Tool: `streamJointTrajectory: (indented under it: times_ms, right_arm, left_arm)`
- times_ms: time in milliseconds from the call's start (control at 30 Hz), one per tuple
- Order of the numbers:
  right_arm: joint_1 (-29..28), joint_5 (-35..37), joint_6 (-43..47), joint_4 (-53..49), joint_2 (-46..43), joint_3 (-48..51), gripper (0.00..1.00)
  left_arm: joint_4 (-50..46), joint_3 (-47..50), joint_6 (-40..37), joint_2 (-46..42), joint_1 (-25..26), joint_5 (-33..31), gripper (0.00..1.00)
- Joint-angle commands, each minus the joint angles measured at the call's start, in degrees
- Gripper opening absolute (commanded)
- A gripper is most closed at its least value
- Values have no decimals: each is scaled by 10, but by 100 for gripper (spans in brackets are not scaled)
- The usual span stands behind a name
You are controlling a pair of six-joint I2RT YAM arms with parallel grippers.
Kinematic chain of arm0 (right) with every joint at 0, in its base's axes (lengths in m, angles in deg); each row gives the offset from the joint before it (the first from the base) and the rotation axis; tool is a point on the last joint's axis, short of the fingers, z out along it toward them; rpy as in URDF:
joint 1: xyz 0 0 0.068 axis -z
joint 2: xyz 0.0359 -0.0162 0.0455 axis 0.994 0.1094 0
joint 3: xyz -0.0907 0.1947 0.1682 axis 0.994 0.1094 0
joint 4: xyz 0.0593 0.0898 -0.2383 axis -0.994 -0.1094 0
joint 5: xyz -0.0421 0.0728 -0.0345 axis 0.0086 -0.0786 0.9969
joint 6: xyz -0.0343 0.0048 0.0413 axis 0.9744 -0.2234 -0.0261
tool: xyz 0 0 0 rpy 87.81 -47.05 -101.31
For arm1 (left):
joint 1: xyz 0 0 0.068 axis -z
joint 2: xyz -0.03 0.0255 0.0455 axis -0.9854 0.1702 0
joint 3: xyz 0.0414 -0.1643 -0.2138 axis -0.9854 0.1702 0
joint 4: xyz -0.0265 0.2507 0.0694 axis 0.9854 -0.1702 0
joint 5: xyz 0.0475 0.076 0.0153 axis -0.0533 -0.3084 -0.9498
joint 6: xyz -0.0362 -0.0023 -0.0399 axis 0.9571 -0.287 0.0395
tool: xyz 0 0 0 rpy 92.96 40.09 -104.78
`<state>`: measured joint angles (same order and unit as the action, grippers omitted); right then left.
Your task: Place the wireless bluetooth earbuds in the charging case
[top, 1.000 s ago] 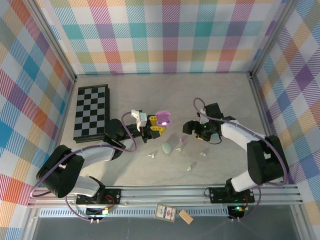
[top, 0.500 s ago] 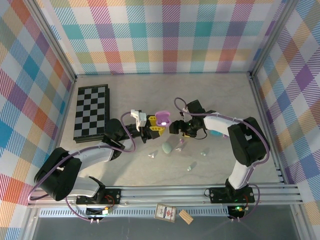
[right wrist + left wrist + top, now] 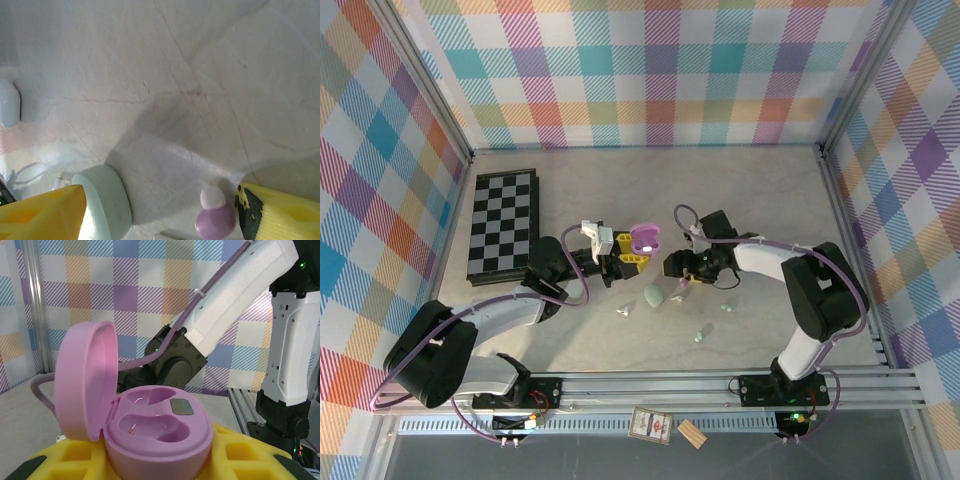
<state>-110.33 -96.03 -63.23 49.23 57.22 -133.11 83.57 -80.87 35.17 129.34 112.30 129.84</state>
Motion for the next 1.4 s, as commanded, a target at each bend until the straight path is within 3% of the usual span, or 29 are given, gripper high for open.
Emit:
streamJointTrajectory:
  times_ms: [0,267,600,867,1100,1367]
  right_arm:
    - [-10,-19,-2,-25,-20,25,78]
    - [-23,-8,-2,-45,-58,36,77]
    - [-55,182,88,-176,-75,-31,76]
    - [-95,263,140,-242,-5,-120,58]
    - [-139,330,173,-293,64,-194,51]
    - [-154,341,191,-323,101,-219,43]
  left_arm:
    - [11,-2,-8,-8,-6,9,32]
    - [11,-4,-5,-9,-6,9,32]
    - [2,1,-7,-35,-7,6,32]
    - [-11,20,9,-83,-8,0,32]
    - [-82,32,-18,-145,-8,-14,32]
    - [-125,25,-39,-166,-8,-14,32]
